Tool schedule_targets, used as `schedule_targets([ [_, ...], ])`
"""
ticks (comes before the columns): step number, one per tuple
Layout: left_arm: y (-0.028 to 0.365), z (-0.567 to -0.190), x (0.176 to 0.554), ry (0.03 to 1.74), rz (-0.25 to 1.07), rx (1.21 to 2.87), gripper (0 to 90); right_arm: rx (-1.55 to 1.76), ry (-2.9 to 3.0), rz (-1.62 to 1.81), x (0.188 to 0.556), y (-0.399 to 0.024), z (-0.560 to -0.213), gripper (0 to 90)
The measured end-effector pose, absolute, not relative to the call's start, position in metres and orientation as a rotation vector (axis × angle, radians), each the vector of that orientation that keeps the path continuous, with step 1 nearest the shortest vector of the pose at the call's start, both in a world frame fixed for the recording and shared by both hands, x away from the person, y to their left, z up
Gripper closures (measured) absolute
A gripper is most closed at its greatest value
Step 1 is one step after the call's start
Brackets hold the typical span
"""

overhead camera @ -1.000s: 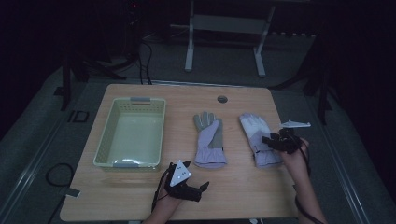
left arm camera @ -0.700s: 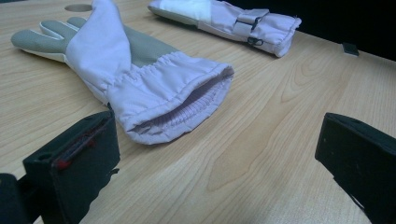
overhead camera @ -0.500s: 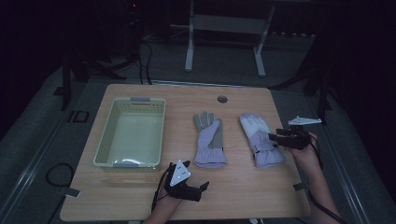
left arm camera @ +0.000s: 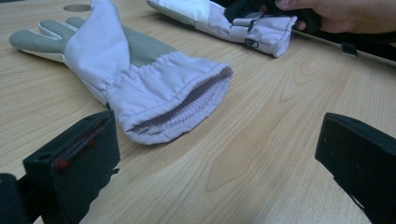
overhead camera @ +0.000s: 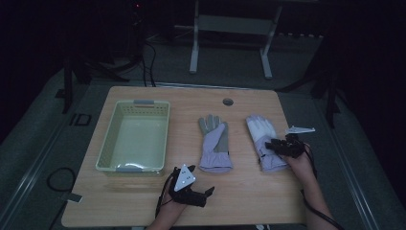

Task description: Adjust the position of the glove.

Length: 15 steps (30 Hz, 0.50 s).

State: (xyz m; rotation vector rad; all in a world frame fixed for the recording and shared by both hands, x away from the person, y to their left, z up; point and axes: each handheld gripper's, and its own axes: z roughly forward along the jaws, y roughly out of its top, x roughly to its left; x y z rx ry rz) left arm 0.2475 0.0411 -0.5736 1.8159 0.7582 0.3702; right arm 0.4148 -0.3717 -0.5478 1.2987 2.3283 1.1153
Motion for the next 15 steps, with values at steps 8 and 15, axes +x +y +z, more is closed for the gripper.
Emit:
schedule_targets([
  [8, 0.041, -0.574, 0.248, 0.762, 0.371, 1.815, 0.0, 1.246, 2.339, 1.066, 0.411, -0.364, -0.549, 62.9],
  [15, 0.041, -0.574, 0.248, 0.764, 0.37, 1.815, 0.0, 1.418, 2.279, 1.088, 0.408, -0.359, -0.544, 80.0],
])
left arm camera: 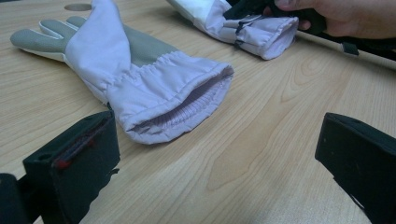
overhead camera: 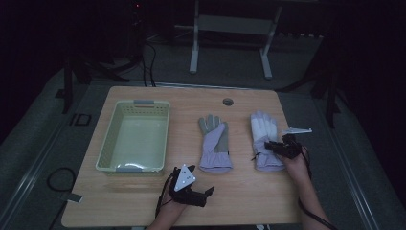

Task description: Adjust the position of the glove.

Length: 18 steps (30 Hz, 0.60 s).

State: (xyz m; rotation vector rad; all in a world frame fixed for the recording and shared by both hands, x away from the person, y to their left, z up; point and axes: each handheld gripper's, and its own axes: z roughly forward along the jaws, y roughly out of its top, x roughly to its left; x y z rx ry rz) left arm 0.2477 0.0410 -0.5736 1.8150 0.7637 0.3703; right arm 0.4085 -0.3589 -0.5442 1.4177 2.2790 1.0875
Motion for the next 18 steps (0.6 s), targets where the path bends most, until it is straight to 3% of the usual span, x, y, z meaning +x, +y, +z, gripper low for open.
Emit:
schedule_targets([
  [8, 0.041, -0.574, 0.248, 0.765, 0.369, 1.814, 0.0, 1.506, 2.187, 1.157, 0.402, -0.368, -0.525, 81.1],
  [18, 0.041, -0.574, 0.248, 0.767, 0.371, 1.815, 0.0, 1.439, 2.148, 1.175, 0.395, -0.357, -0.47, 81.4],
])
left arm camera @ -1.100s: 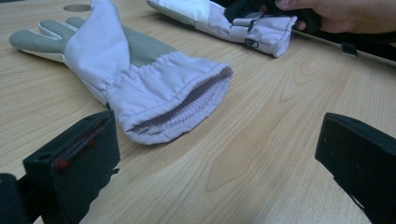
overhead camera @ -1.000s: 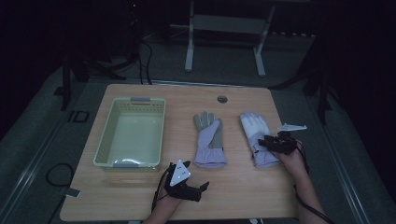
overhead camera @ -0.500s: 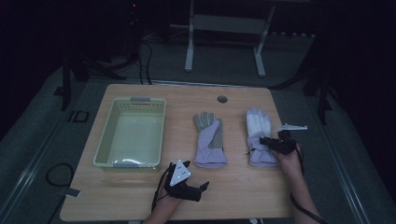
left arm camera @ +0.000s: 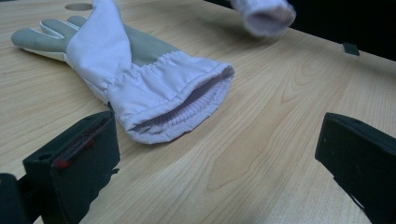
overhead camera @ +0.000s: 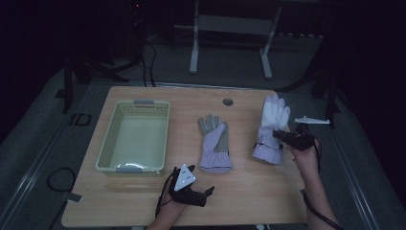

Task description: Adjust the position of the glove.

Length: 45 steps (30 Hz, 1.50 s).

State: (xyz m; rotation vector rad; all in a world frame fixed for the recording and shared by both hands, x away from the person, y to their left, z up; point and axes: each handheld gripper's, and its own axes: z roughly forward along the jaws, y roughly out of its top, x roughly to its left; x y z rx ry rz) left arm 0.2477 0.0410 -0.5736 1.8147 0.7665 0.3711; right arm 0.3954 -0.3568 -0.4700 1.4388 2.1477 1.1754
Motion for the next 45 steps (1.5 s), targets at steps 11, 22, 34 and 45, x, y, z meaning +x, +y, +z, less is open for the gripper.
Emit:
schedule_targets([
  [11, 0.041, -0.574, 0.247, 0.762, 0.377, 1.818, 0.0, 1.368, 2.147, 1.192, 0.389, -0.318, -0.418, 81.1],
  [22, 0.041, -0.574, 0.247, 0.76, 0.377, 1.817, 0.0, 1.333, 2.22, 1.213, 0.386, -0.256, -0.409, 81.0],
  [34, 0.04, -0.573, 0.247, 0.759, 0.38, 1.817, 0.0, 1.372, 2.332, 1.171, 0.383, -0.195, -0.441, 80.9],
  [45, 0.04, -0.573, 0.247, 0.758, 0.384, 1.819, 0.0, 1.411, 2.383, 1.047, 0.39, -0.167, -0.477, 80.7],
])
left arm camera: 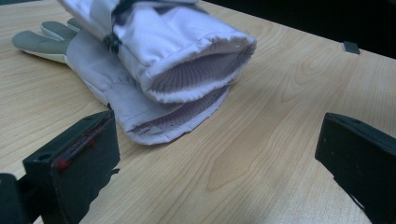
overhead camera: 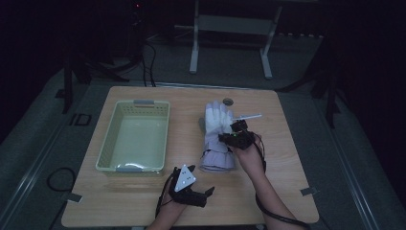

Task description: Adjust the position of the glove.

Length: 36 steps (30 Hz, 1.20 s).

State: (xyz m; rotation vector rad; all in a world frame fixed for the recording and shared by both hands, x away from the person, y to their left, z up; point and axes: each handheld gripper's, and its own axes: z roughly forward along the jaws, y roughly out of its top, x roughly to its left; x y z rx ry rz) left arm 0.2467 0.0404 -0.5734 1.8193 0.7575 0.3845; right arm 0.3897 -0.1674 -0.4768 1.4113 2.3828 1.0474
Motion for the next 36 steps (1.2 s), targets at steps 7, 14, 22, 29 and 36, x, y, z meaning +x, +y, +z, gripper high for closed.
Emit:
schedule_targets([
  [7, 0.04, -0.573, 0.247, 0.756, 0.38, 1.819, 0.0, 1.448, 2.405, 0.983, 0.398, -0.167, -0.499, 80.4],
  [14, 0.04, -0.573, 0.247, 0.757, 0.379, 1.818, 0.0, 1.425, 2.443, 0.945, 0.402, -0.172, -0.5, 80.0],
  [22, 0.04, -0.574, 0.247, 0.758, 0.377, 1.819, 0.0, 1.438, 2.434, 0.897, 0.408, -0.195, -0.498, 79.5],
  [29, 0.04, -0.574, 0.247, 0.763, 0.378, 1.816, 0.0, 1.428, 2.43, 0.974, 0.407, -0.197, -0.498, 64.9],
  [36, 0.04, -0.574, 0.247, 0.759, 0.371, 1.819, 0.0, 1.184, 2.47, 1.031, 0.403, -0.199, -0.491, 34.5],
])
